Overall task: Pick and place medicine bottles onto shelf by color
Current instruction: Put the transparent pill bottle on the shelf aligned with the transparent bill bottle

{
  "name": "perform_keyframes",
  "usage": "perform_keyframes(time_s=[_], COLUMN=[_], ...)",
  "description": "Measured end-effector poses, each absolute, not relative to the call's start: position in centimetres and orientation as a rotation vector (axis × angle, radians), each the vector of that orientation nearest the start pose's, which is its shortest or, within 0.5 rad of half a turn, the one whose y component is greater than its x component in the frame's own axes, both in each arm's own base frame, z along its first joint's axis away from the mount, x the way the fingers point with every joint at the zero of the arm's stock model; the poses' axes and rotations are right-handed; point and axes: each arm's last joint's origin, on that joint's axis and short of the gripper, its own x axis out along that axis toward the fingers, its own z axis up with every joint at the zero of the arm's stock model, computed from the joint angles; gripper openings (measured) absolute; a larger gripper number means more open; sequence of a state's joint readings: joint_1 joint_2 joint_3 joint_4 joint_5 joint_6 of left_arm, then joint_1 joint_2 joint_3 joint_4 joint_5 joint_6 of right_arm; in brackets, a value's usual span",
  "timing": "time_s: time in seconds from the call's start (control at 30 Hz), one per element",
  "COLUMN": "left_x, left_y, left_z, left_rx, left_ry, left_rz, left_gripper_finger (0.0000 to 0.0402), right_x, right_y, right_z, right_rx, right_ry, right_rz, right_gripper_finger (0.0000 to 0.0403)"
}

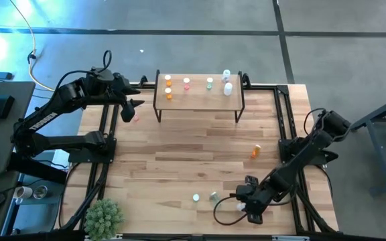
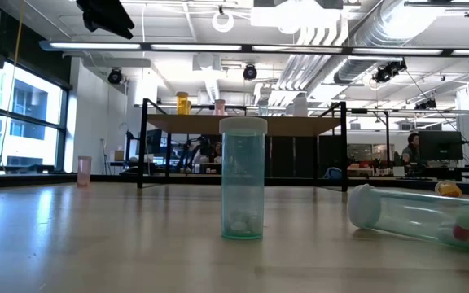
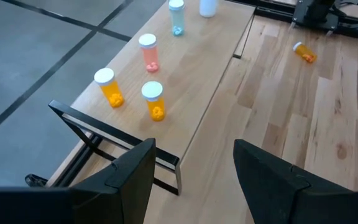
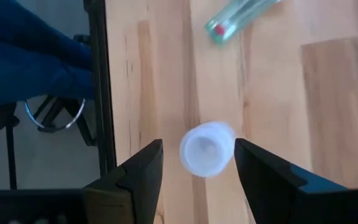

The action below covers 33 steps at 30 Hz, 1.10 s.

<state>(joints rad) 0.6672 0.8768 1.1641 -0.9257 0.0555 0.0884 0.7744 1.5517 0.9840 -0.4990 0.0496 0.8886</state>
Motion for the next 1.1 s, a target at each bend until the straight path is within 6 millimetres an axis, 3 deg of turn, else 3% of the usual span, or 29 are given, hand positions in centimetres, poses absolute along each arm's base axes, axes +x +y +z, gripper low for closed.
perform_keyframes(time_s=[0.43,0.73,1.1], left_x=[11.6,11.6,11.6], left_y=[9.0,9.0,9.0], left_z=[37.6,37.6,37.6], left_rx=[-0.152,-0.152,-0.155], left_ry=[0.629,0.629,0.628], left_rz=[0.564,0.565,0.565], left_gripper_finger=[0.0207,0.0207,0.0207], right_x=[22.1,22.1,22.8], right_y=[21.7,21.7,21.1], right_z=[17.7,17.5,17.6], right_rx=[0.314,0.329,0.411], right_ry=[1.242,1.25,1.26], right_rz=[0.132,0.116,0.079], right_gripper_finger=[0.019,0.0188,0.0117])
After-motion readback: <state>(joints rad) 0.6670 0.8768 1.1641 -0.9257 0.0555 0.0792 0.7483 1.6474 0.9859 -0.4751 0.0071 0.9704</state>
